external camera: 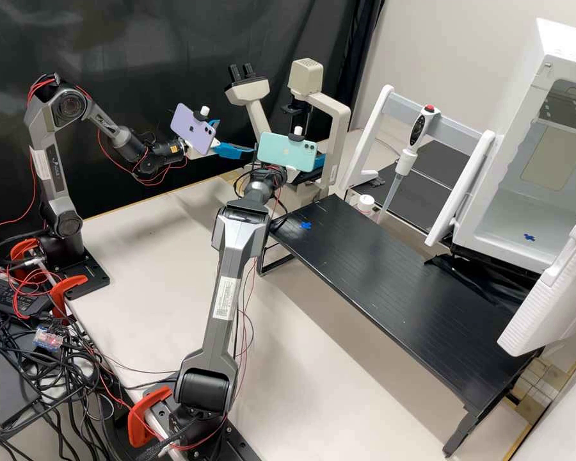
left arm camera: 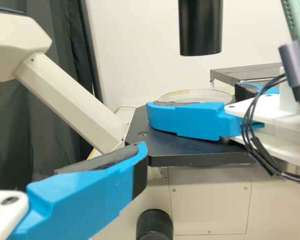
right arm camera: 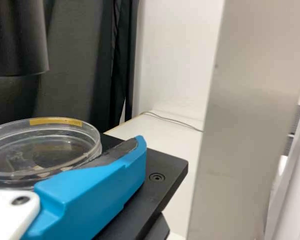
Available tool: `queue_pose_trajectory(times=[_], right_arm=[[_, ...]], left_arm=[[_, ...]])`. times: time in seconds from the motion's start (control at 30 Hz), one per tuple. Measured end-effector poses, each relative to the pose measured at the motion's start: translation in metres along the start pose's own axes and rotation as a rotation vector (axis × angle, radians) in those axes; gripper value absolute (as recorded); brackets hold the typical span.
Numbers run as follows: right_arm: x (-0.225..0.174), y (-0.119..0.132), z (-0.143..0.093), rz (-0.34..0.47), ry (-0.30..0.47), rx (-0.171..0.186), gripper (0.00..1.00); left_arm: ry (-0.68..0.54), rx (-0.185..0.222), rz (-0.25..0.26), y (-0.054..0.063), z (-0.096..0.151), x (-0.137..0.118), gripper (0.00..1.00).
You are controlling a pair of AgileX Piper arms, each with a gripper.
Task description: Move the petri dish to the bench
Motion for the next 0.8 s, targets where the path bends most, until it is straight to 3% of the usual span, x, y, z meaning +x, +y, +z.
queue_pose_trajectory(times=[0.53,0.8], right_arm=[[-0.002,-0.002,0.006,-0.007,-0.009,-0.003,0.00],[-0.013,-0.002,0.015,0.031,-0.020,0.005,0.00]], left_arm=[[0.000,0.000,0.000,0.000,0.000,0.000,1.00],[0.000,0.000,0.000,0.000,0.000,0.000,1.00]])
